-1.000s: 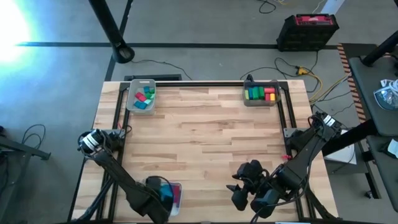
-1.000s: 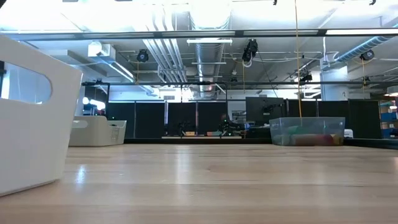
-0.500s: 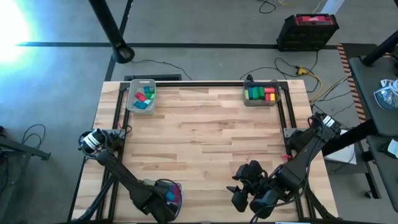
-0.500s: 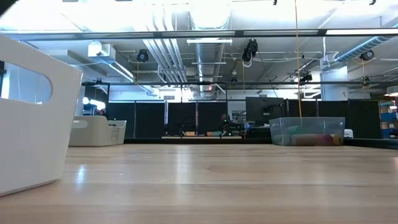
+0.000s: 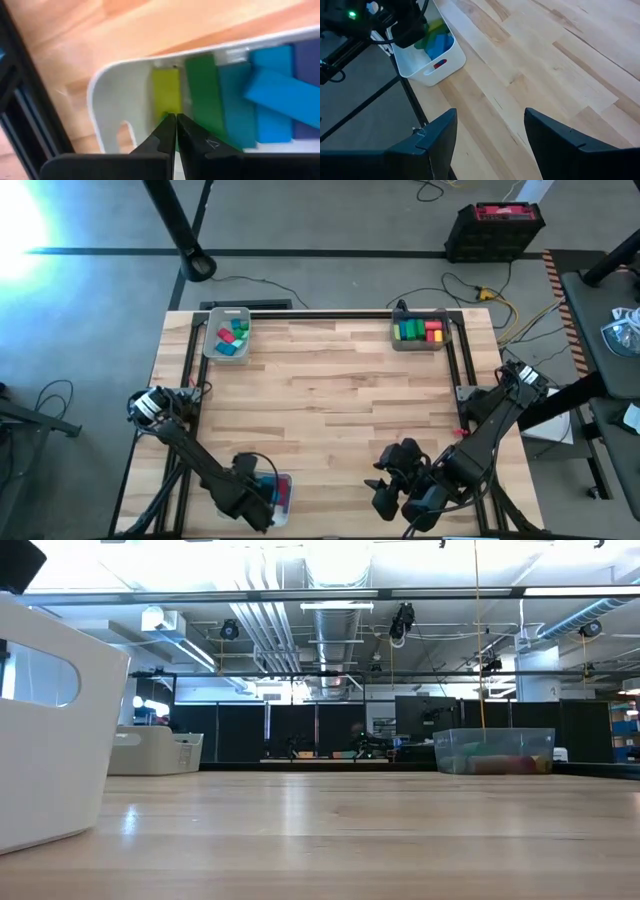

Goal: Sort blocks
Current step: Adjust the rectangular blocks in the white bin

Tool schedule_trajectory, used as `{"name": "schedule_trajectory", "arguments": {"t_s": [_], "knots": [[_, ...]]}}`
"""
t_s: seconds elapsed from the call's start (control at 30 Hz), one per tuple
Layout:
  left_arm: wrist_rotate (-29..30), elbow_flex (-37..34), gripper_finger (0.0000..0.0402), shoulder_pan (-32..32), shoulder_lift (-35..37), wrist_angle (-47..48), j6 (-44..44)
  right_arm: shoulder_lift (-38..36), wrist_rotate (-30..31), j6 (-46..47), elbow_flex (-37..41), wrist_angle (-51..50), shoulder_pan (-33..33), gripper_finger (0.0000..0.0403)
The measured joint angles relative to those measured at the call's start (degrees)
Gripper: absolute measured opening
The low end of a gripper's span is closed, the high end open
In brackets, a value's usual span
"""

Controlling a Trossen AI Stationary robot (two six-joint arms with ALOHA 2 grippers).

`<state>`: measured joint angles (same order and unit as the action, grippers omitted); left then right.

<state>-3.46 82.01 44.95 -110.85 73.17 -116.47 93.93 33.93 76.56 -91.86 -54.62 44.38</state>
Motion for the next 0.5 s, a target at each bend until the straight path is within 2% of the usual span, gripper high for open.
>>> {"name": "schedule_trajectory", "arguments": {"t_s": [0.33,0.5], "knots": [[-2.10,0.43,0.0000,0.04,-0.28,-9.62,1.08,0.00,-0.03,0.35,0.01,-0.01,0.00,0.0224],[-9.88,0.45,0.0000,-0.15,-3.52,-9.12,3.79,0.00,-0.02,-0.16,0.01,-0.01,0.00,0.0220]]}}
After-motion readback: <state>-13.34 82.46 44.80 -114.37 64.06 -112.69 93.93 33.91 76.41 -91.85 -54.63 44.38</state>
